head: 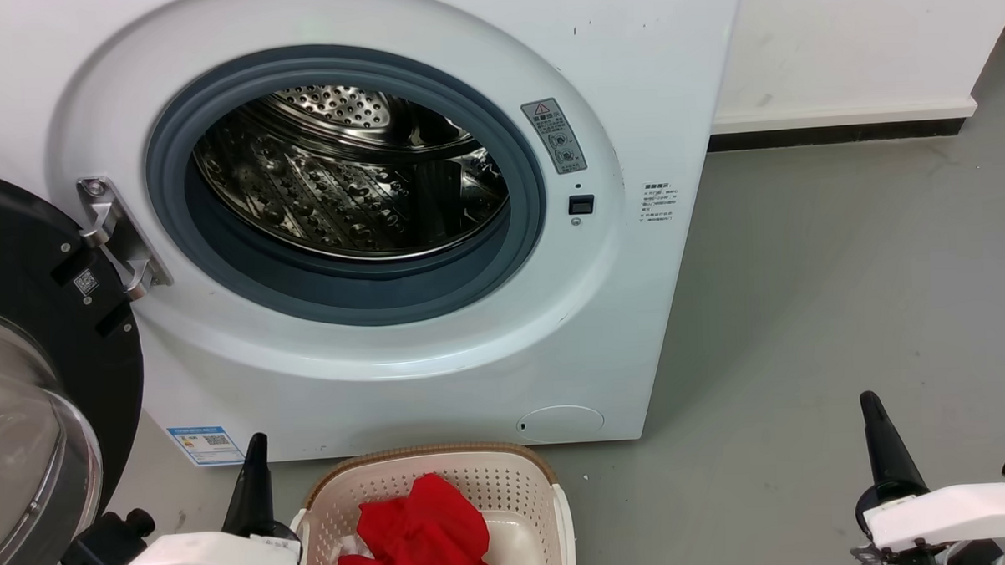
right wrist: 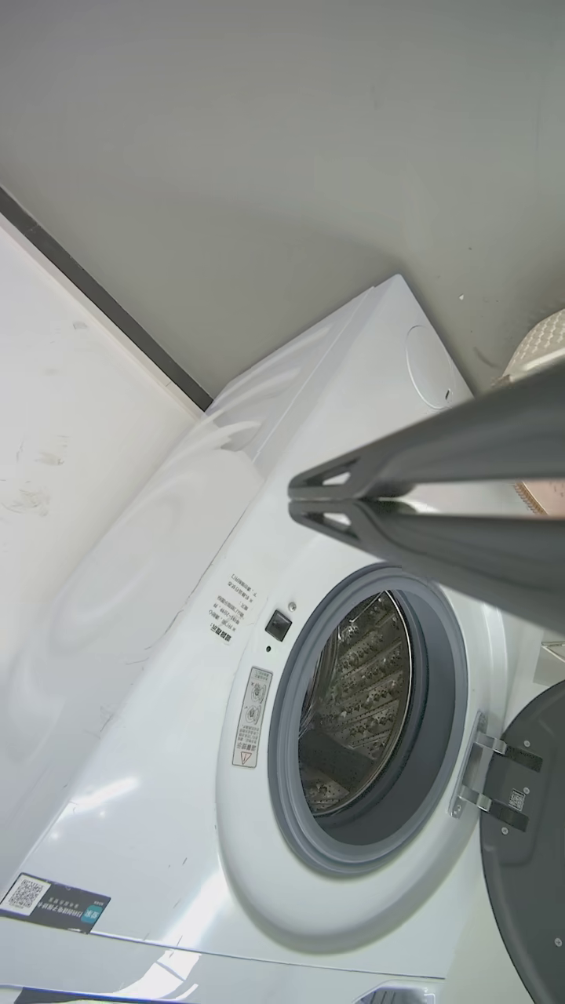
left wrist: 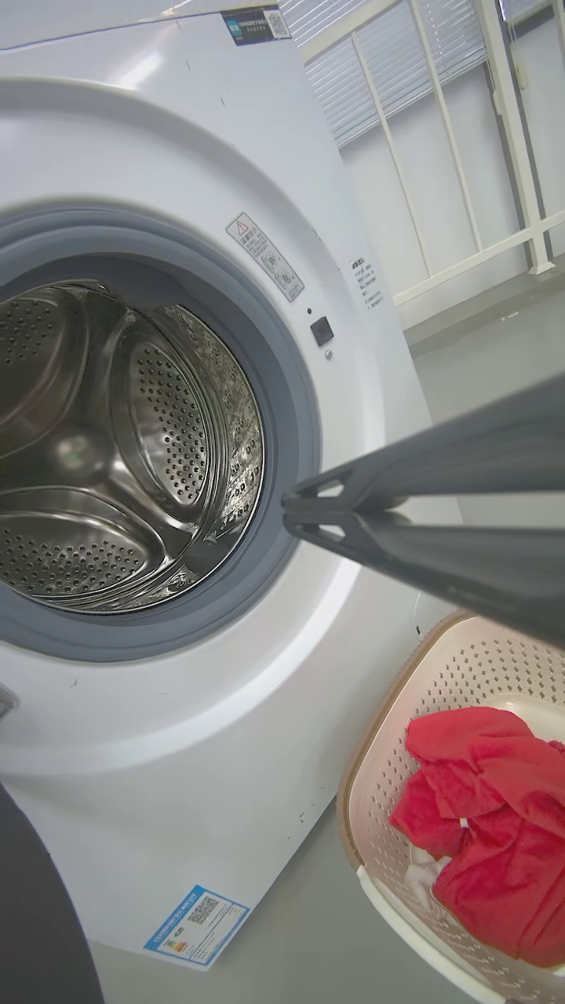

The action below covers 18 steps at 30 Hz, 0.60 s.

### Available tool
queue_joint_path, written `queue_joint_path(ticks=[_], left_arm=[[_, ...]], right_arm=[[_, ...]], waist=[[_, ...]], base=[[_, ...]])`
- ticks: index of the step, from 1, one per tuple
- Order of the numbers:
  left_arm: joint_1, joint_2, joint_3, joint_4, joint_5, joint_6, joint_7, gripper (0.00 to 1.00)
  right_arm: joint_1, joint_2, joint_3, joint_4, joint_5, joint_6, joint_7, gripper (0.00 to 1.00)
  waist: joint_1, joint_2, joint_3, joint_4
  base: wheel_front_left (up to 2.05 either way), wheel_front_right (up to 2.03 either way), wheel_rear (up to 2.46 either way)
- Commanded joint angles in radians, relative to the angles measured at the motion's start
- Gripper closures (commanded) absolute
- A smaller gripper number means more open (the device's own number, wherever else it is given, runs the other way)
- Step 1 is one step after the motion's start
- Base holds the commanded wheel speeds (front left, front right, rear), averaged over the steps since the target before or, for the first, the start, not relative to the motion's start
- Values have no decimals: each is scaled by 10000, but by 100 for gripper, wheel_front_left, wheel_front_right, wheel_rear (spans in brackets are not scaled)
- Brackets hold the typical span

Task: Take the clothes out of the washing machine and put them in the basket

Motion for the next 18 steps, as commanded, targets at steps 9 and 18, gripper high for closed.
queue_joint_path(ticks=[9,18], left_arm=[[-397,6,107,74,-1299,-83,308,100],[-588,5,154,226,-2509,-114,600,100]], right_arm=[[-436,-13,-76,24,1343,-1,312,100],[-587,-13,-126,104,2576,-2,603,100]], waist=[[-1,0,12,14],[-1,0,25,29]], base=[[0,0,0],[0,0,0]])
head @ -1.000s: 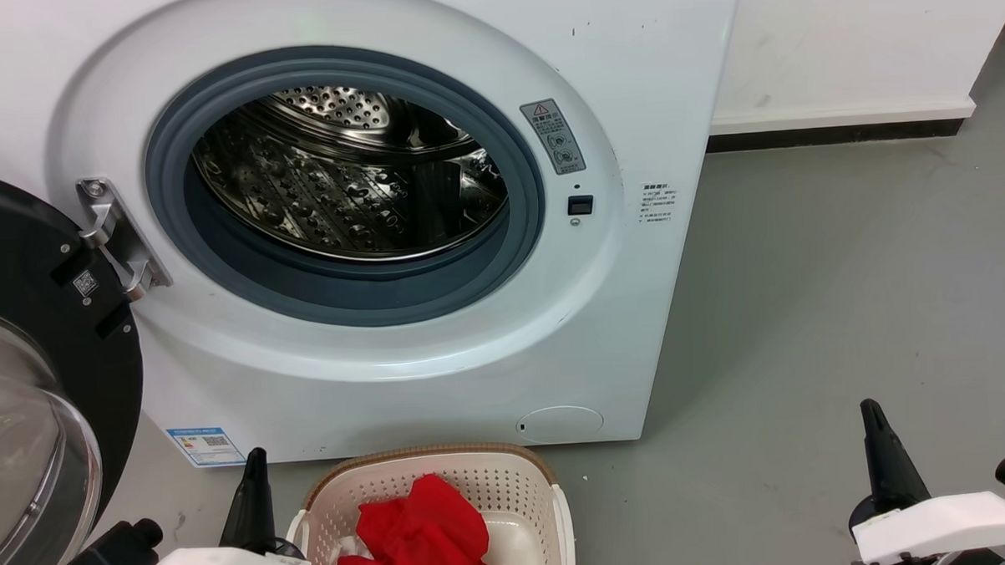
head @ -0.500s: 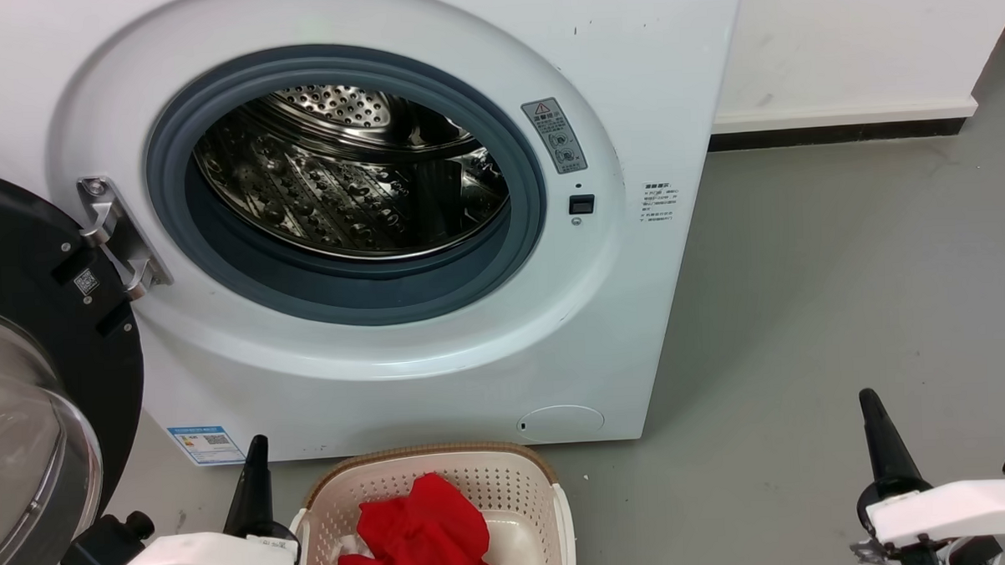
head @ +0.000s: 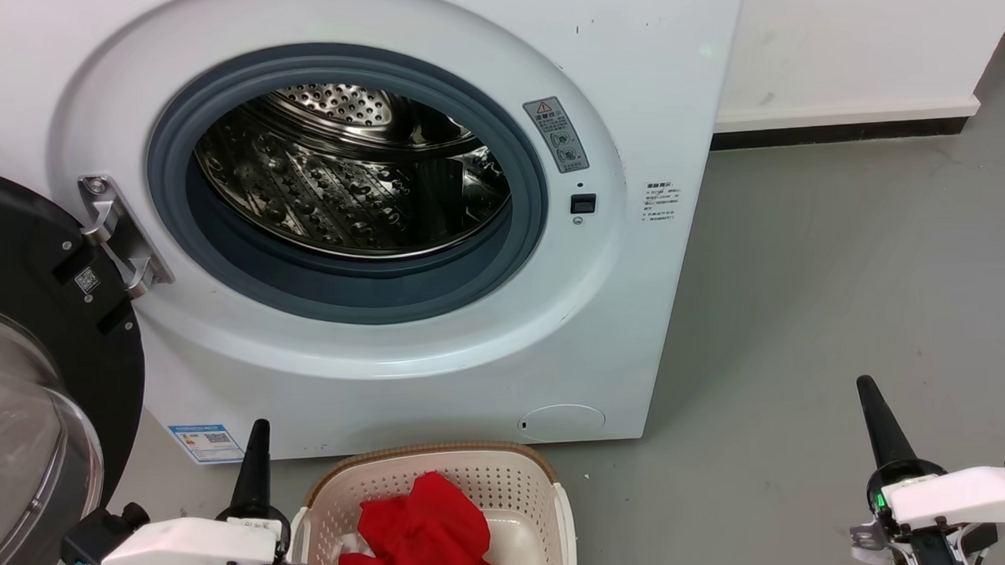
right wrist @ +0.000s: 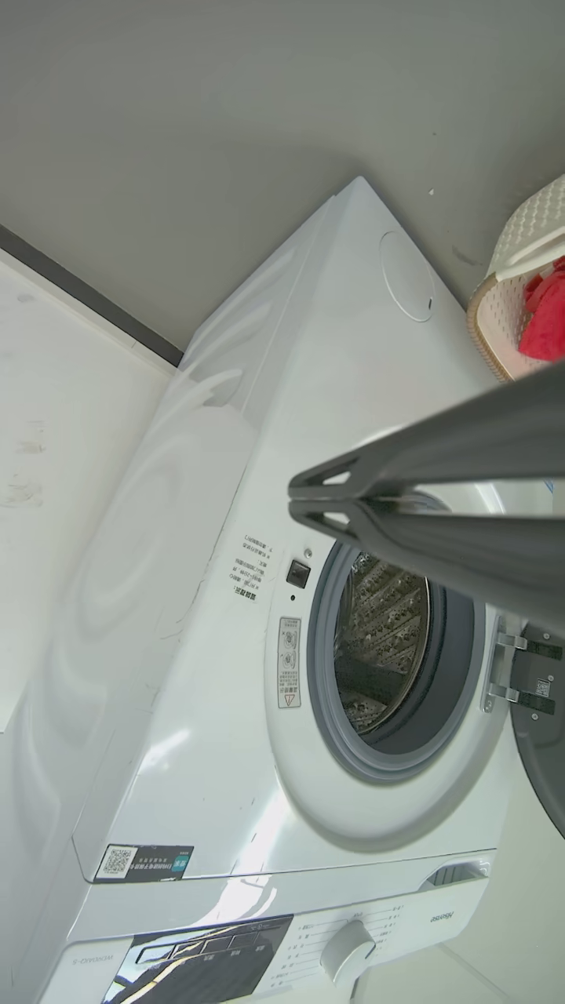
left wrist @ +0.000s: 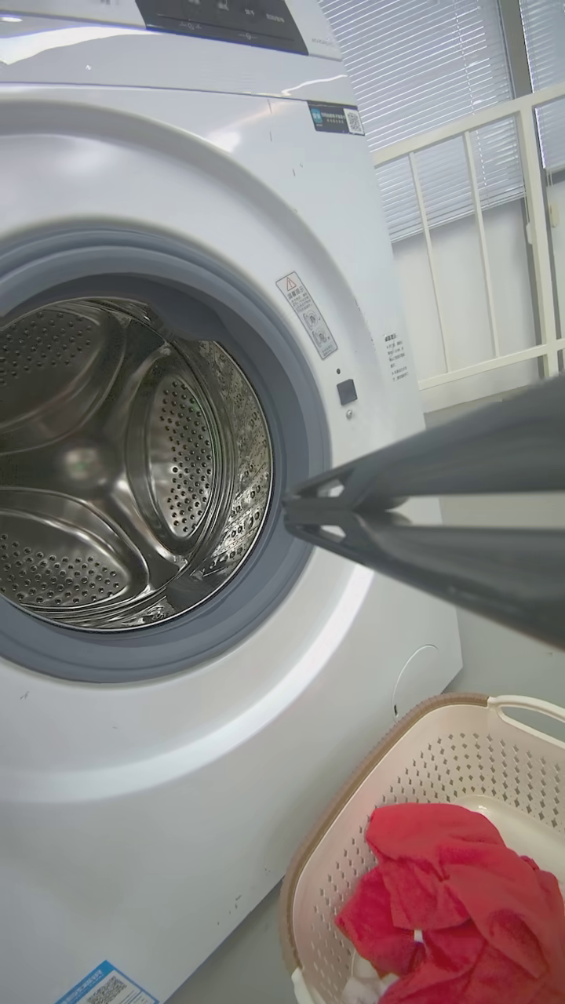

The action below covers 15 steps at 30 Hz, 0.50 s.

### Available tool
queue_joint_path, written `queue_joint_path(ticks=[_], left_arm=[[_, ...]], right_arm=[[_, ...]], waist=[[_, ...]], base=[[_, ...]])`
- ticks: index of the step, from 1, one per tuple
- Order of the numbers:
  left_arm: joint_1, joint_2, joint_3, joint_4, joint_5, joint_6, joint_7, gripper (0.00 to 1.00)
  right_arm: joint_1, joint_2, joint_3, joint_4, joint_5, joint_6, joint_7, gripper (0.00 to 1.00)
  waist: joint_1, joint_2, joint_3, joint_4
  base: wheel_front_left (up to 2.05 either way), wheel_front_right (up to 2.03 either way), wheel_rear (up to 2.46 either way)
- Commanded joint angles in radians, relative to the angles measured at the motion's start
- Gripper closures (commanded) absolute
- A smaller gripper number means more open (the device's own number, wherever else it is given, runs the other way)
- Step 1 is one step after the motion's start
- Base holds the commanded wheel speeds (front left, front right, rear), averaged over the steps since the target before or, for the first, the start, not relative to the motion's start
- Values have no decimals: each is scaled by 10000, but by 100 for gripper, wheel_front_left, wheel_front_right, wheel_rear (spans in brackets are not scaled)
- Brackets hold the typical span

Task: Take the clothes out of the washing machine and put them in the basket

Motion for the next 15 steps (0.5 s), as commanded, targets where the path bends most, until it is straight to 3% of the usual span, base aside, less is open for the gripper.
queue_joint_path(ticks=[1,15], left_arm=[[-200,5,31,-19,-310,-34,71,100],[-478,2,99,165,-1872,-100,444,100]], right_arm=[[-222,-11,-43,-32,325,-2,76,100],[-426,-11,-102,78,1908,-4,450,100]], waist=[[-1,-1,2,3],[-1,-1,22,25]], base=[[0,0,0],[0,0,0]])
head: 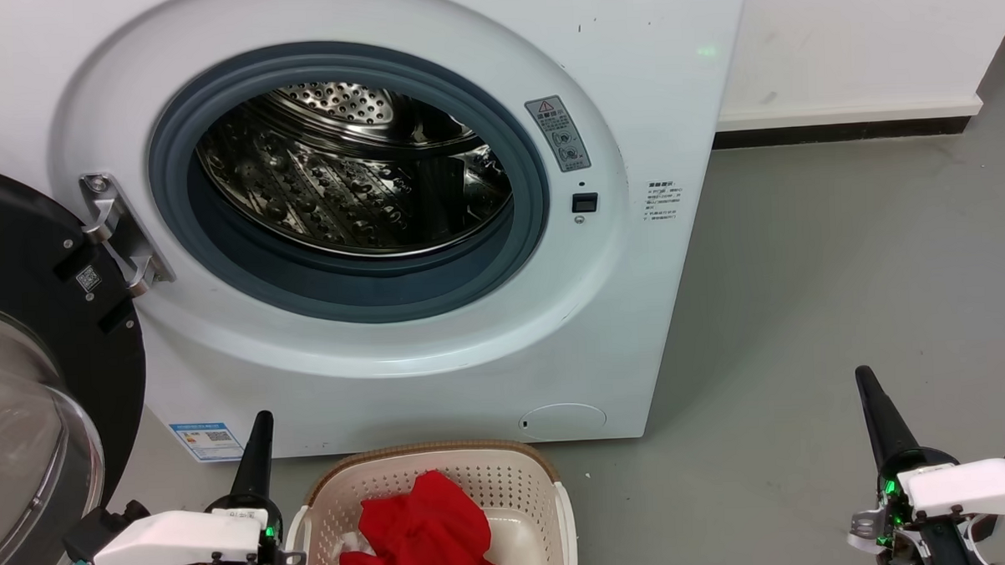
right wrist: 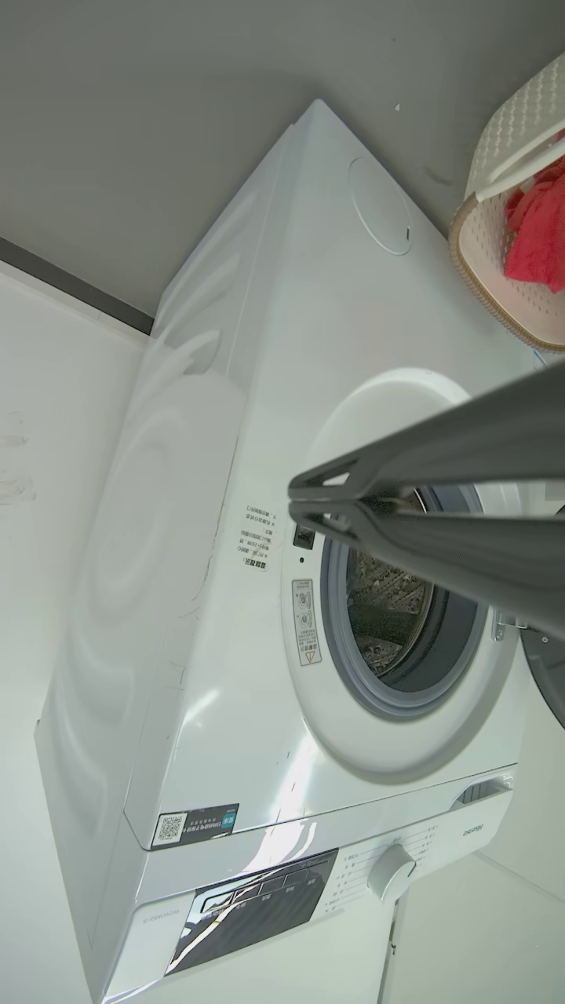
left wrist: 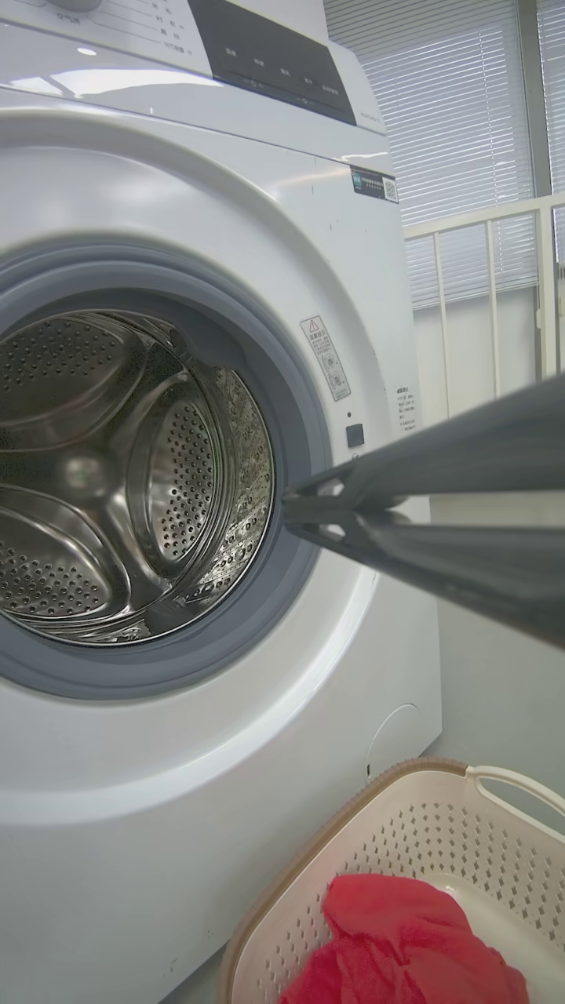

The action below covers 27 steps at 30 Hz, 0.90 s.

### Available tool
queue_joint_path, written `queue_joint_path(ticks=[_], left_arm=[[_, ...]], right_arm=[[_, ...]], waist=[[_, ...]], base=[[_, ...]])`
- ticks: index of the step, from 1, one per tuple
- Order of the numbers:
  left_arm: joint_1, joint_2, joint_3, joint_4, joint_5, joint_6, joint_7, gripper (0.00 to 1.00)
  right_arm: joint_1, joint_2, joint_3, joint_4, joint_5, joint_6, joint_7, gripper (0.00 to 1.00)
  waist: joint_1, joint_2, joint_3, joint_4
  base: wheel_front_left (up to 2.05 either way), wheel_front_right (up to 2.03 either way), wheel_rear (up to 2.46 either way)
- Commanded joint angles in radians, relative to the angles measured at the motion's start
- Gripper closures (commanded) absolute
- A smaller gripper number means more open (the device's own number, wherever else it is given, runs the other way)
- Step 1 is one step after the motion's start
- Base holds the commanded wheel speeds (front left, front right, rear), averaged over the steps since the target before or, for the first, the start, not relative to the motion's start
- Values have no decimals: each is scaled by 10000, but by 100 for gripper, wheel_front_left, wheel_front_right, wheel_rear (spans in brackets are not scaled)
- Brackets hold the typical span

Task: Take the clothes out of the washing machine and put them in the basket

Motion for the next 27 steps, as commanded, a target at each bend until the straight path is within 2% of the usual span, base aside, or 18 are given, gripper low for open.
queue_joint_path(ticks=[1,27], left_arm=[[-246,2,32,-13,-292,-72,88,100],[-573,-2,134,250,-2338,-153,599,100]], right_arm=[[-236,-9,-25,-14,301,-4,63,100],[-510,-8,-105,142,2391,-6,564,100]], waist=[[-1,0,3,3],[-1,0,33,38]], base=[[0,0,0],[0,0,0]])
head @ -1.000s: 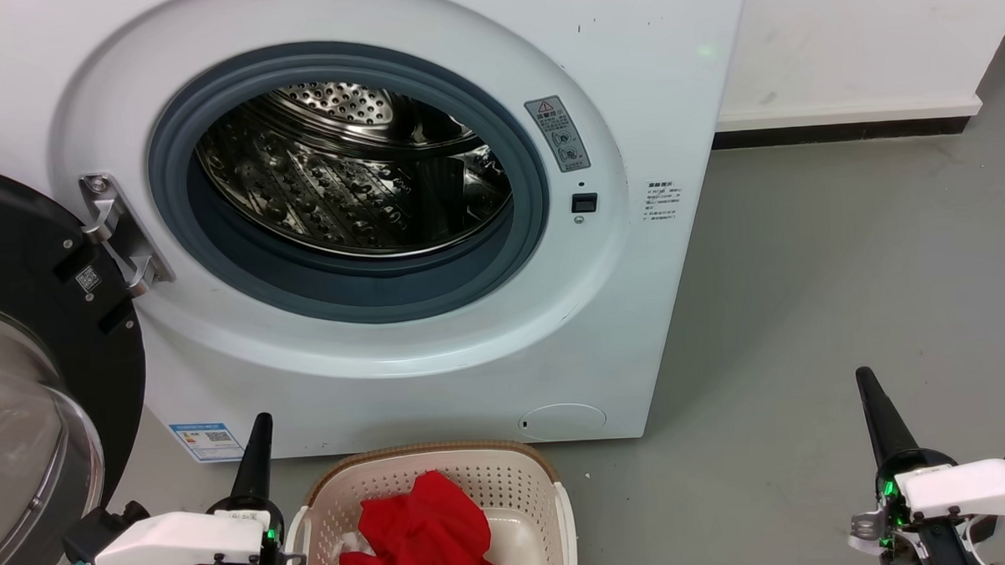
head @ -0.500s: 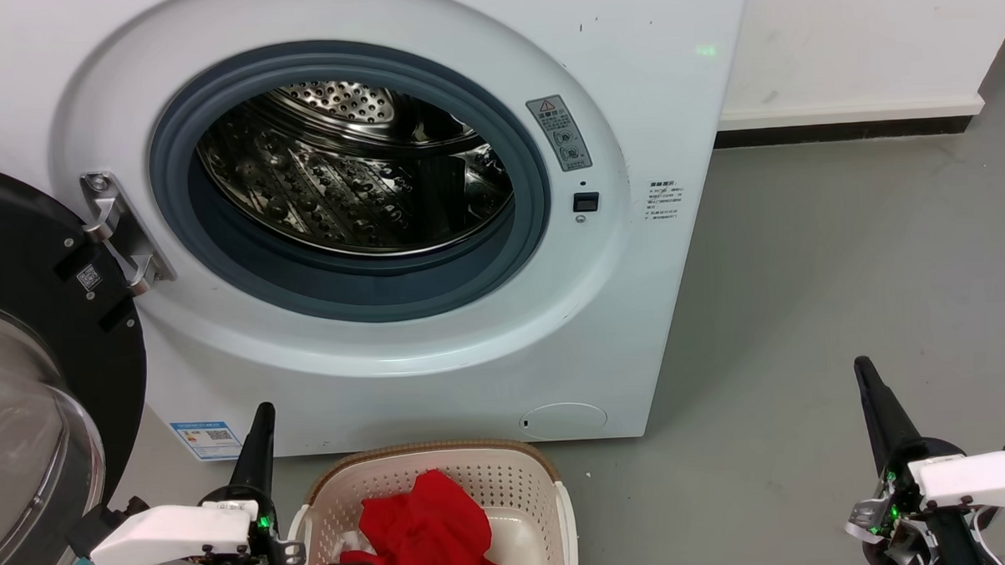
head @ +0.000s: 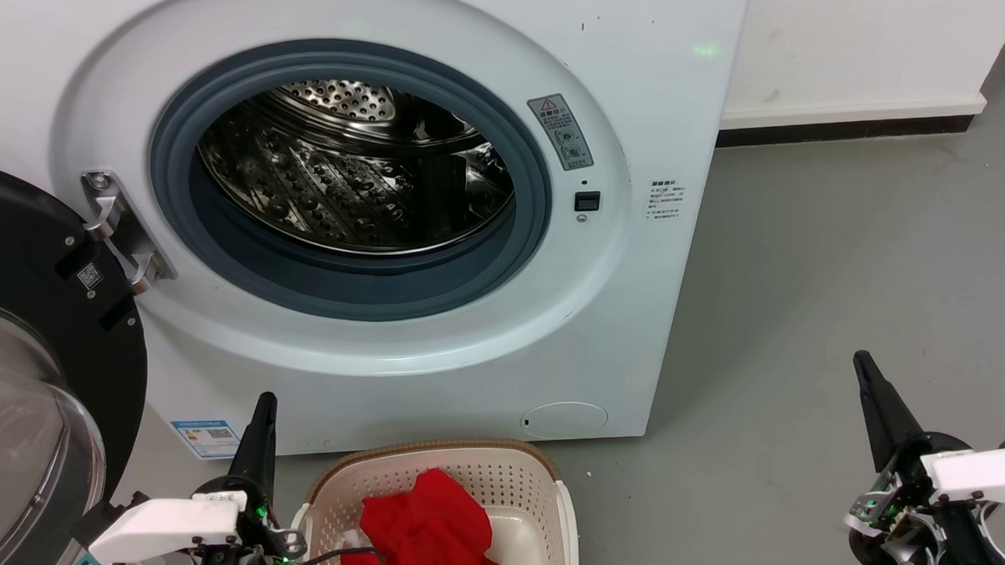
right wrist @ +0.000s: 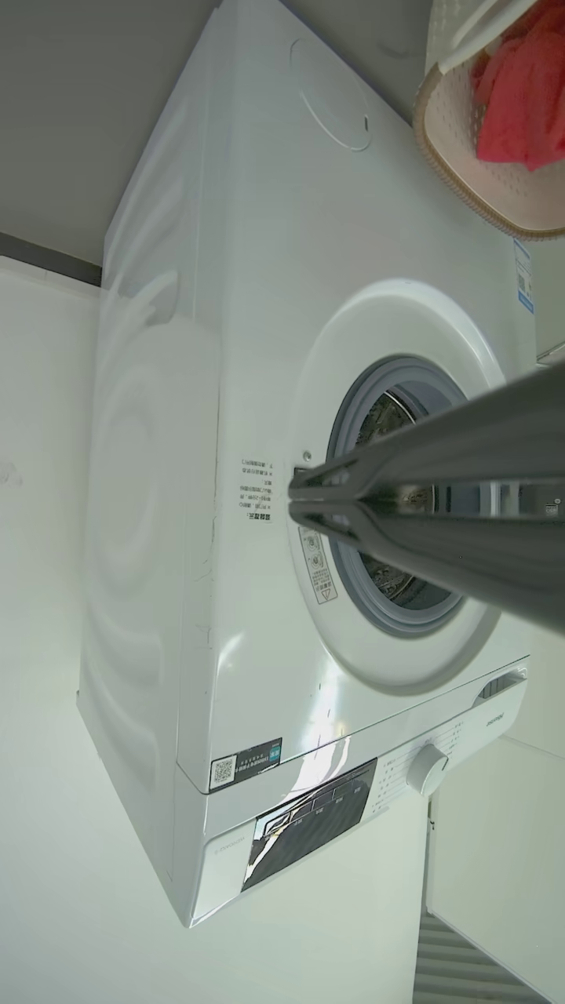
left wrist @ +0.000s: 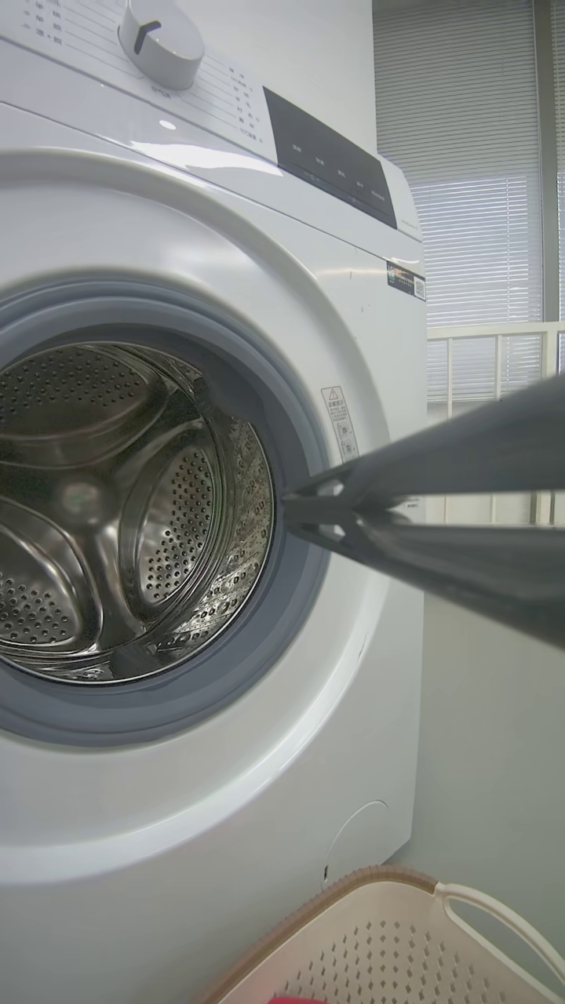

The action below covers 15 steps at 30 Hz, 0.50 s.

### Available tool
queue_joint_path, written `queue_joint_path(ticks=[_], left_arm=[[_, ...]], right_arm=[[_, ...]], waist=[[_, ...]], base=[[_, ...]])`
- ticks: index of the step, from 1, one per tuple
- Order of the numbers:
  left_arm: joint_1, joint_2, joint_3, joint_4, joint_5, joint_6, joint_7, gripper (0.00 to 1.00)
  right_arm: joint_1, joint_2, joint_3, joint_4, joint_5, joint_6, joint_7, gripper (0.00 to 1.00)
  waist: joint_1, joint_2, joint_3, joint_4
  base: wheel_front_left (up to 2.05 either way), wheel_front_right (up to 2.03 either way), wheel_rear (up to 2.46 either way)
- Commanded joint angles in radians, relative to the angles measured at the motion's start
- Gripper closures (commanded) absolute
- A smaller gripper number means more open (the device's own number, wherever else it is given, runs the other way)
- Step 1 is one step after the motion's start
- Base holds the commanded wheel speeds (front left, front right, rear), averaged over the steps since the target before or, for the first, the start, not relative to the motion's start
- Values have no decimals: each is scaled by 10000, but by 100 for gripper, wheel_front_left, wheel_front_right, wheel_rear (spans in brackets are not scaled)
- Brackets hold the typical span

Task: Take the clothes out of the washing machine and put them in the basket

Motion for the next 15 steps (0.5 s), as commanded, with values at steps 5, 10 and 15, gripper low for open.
queue_joint_path(ticks=[5,10,15], left_arm=[[-253,-5,73,77,-623,-72,161,100],[-234,-5,78,90,-736,-76,206,100],[-233,-6,77,89,-738,-76,206,100]], right_arm=[[-259,-6,-33,63,655,-5,168,100],[-273,-4,-39,70,768,-5,198,100],[-274,-4,-38,68,767,-5,198,100]], waist=[[0,-1,9,10],[0,-1,12,14],[0,-1,12,14]], base=[[0,0,0],[0,0,0],[0,0,0]])
